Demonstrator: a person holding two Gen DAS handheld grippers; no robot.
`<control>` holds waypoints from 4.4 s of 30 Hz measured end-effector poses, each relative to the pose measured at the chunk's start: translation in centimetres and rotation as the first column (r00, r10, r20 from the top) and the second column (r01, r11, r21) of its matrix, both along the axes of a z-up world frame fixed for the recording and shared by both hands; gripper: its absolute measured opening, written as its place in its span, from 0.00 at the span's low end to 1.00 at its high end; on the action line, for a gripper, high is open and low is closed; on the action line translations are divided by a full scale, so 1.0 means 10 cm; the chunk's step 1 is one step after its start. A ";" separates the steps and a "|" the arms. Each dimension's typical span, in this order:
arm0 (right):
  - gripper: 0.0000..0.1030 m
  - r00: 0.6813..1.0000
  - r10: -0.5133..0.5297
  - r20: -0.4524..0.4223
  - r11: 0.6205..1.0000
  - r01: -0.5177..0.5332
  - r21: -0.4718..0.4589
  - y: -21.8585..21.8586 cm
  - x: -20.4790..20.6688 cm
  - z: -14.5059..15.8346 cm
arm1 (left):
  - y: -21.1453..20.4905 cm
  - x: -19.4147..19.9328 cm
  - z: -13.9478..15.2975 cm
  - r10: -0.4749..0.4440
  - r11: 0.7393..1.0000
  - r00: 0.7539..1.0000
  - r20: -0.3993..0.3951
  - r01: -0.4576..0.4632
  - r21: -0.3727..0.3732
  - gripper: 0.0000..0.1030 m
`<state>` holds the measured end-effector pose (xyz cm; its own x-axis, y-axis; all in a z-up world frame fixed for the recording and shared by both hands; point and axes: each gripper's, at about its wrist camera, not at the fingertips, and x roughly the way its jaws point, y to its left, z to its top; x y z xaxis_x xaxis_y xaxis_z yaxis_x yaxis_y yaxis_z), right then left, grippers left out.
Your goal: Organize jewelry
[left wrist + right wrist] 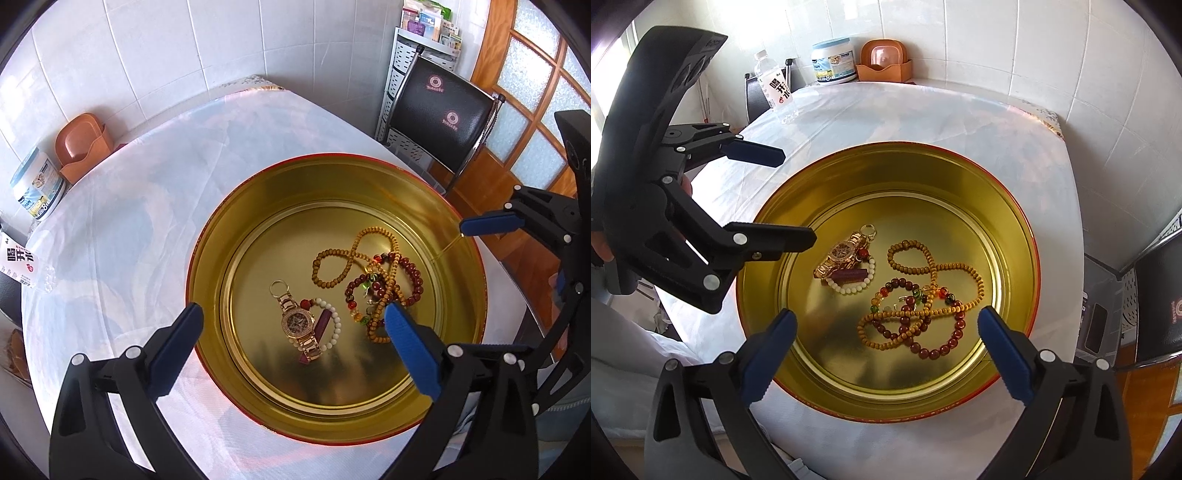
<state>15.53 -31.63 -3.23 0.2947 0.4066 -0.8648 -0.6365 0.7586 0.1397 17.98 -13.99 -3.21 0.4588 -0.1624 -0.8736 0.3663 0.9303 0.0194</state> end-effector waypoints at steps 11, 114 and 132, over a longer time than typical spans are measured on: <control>0.96 1.000 -0.003 -0.012 1.000 0.003 -0.007 -0.01 0.02 -0.03 | 0.00 0.01 -0.01 0.011 1.000 1.000 -0.001 -0.011 0.014 0.93; 0.96 0.679 -0.715 0.170 0.680 0.731 -0.060 2.70 3.63 -1.29 | 3.09 3.26 -1.21 0.490 0.872 0.864 0.119 -0.486 -0.062 0.93; 0.96 0.679 -0.714 0.170 0.680 0.731 -0.060 2.70 3.62 -1.28 | 3.09 3.27 -1.21 0.490 0.872 0.864 0.119 -0.486 -0.062 0.93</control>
<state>51.78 -4.66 -16.08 0.5603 -0.0766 -0.8247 0.1120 0.9936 -0.0162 50.64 16.95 -15.31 0.5923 0.0866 -0.8011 -0.1380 0.9904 0.0051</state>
